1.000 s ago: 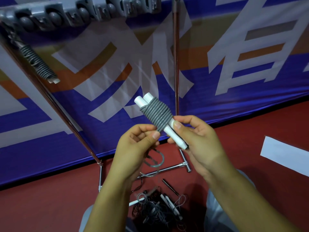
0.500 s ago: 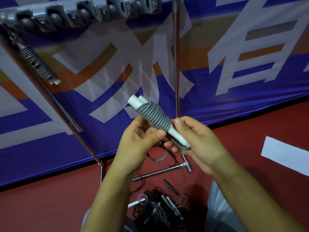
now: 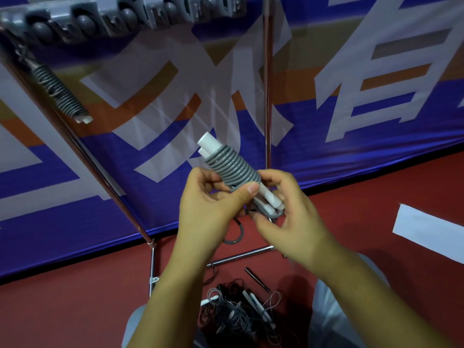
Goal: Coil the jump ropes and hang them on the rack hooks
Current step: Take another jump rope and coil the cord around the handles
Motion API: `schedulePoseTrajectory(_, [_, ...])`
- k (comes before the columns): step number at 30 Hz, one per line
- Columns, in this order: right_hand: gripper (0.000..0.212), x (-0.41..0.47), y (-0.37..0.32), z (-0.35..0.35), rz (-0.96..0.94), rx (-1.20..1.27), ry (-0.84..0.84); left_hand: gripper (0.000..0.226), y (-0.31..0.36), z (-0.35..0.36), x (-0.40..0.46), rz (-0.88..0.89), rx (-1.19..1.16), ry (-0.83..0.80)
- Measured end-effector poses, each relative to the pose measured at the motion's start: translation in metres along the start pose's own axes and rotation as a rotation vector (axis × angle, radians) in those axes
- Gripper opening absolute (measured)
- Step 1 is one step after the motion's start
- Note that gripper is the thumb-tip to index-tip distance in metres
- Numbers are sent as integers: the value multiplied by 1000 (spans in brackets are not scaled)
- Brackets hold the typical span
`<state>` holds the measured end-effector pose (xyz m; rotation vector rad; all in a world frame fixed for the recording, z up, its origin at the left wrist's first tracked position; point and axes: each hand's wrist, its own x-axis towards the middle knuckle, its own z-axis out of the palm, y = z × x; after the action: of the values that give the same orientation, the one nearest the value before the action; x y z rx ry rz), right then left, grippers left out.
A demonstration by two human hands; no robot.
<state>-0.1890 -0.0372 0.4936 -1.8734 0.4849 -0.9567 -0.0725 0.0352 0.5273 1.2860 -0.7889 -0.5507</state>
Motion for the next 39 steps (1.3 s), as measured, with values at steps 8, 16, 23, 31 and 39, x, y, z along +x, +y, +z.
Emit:
schedulePoseTrajectory(8, [62,-3,8,8,-61,-91,201,39,3,10,-4,-11,100,65])
schedulePoseTrajectory(16, [35,-8,16,6,-261,-202,319,46,6,5,-3,-62,163,-5])
schedulePoseTrajectory(23, [34,-8,13,4,-148,14,328,31,-1,-15,3,-291,-240,-306])
schedulePoseTrajectory(31, [30,-11,-1,9,51,329,268,29,-6,-30,15,-372,-247,-548])
schedulePoseTrajectory(39, [25,-9,-10,5,15,295,224,46,-5,-33,15,-306,-198,-555])
